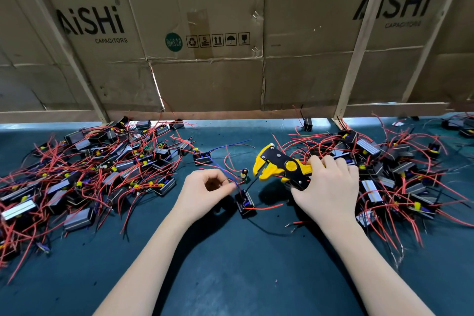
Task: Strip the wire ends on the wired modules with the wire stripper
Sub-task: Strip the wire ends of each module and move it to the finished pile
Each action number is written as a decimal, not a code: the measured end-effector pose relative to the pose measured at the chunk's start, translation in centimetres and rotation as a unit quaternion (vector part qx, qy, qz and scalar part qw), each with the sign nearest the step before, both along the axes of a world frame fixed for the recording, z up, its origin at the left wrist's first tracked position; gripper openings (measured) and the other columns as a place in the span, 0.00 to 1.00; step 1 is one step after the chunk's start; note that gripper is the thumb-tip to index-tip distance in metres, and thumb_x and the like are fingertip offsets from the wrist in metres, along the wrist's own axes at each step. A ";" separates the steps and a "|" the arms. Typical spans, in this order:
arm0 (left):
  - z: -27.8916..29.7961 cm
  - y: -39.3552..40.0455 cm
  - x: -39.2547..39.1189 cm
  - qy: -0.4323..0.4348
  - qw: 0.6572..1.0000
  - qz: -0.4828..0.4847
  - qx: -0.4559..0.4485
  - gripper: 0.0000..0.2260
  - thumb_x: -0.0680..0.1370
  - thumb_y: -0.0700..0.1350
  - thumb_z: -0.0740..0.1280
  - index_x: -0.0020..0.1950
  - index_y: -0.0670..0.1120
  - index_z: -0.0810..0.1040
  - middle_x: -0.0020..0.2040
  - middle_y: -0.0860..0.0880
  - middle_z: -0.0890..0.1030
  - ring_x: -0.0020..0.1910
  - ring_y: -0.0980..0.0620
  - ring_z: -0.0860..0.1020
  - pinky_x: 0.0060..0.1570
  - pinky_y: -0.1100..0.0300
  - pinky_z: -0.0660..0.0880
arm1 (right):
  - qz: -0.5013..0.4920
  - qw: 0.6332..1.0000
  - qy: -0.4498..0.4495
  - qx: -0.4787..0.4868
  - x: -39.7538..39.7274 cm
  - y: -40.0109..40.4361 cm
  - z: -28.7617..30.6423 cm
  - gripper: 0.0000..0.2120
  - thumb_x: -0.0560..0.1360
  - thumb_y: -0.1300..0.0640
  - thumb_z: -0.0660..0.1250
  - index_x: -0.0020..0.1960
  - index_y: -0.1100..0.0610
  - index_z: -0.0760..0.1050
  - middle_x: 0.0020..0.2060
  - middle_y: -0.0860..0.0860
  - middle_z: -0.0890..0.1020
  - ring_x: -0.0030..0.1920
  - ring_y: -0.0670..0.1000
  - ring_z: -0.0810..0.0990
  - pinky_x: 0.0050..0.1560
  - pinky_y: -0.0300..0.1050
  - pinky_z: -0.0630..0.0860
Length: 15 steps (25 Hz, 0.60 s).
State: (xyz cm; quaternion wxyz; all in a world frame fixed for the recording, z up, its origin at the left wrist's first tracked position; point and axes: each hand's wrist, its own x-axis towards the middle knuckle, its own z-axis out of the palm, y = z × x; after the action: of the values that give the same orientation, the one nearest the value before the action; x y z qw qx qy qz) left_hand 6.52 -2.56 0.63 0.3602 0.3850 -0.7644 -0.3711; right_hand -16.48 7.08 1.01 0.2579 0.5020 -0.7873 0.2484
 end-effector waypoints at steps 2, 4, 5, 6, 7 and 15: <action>0.3 0.8 -0.3 0.052 0.996 0.004 -0.072 0.11 0.75 0.47 0.72 0.34 0.49 0.77 0.29 0.51 0.76 0.28 0.57 0.70 0.32 0.60 0.67 | 0.001 1.000 0.001 0.001 0.0 0.0 0.0 0.26 0.56 0.45 0.80 0.41 0.62 0.76 0.35 0.59 0.77 0.40 0.62 0.76 0.44 0.54 0.69; 0.5 1.9 -1.3 0.065 0.987 -0.003 -0.149 0.03 0.74 0.47 0.72 0.41 0.51 0.80 0.36 0.54 0.80 0.27 0.56 0.71 0.32 0.62 0.69 | 0.001 1.000 0.005 0.001 0.1 0.0 0.0 0.25 0.57 0.45 0.80 0.41 0.62 0.76 0.35 0.59 0.77 0.40 0.62 0.76 0.44 0.54 0.68; 0.4 2.3 -1.9 0.033 0.982 0.001 -0.187 0.04 0.74 0.47 0.73 0.46 0.51 0.80 0.39 0.55 0.81 0.26 0.56 0.71 0.32 0.63 0.70 | 0.000 1.000 0.008 0.002 0.1 0.0 0.0 0.25 0.57 0.45 0.80 0.41 0.62 0.77 0.35 0.59 0.78 0.40 0.62 0.76 0.44 0.54 0.68; 0.2 2.6 -2.4 -0.014 0.977 0.002 -0.213 0.05 0.74 0.47 0.73 0.48 0.51 0.81 0.41 0.57 0.81 0.26 0.55 0.71 0.34 0.62 0.71 | 0.000 1.000 0.010 0.004 0.1 0.0 0.0 0.25 0.57 0.44 0.80 0.41 0.62 0.77 0.36 0.59 0.78 0.40 0.61 0.76 0.44 0.54 0.68; 0.0 2.7 -2.8 -0.055 0.972 0.006 -0.228 0.05 0.74 0.49 0.73 0.48 0.51 0.81 0.41 0.58 0.81 0.27 0.56 0.71 0.36 0.60 0.73 | 0.000 1.000 0.011 0.005 0.1 0.0 0.0 0.26 0.57 0.44 0.80 0.41 0.62 0.76 0.36 0.59 0.78 0.40 0.61 0.76 0.44 0.54 0.68; -0.7 2.5 -2.9 -0.112 0.978 0.035 -0.171 0.04 0.75 0.47 0.71 0.43 0.55 0.77 0.39 0.61 0.78 0.31 0.59 0.72 0.37 0.60 0.70 | -0.019 0.999 0.037 -0.005 -0.5 -0.1 -0.1 0.25 0.56 0.44 0.79 0.41 0.62 0.76 0.35 0.59 0.78 0.40 0.61 0.76 0.44 0.53 0.67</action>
State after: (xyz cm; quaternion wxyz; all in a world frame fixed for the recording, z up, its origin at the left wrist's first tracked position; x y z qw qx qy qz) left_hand 3.60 -0.05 -0.03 0.3452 0.3832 -0.8382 -0.1771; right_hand -17.00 6.95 0.88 0.2939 0.4946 -0.7852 0.2288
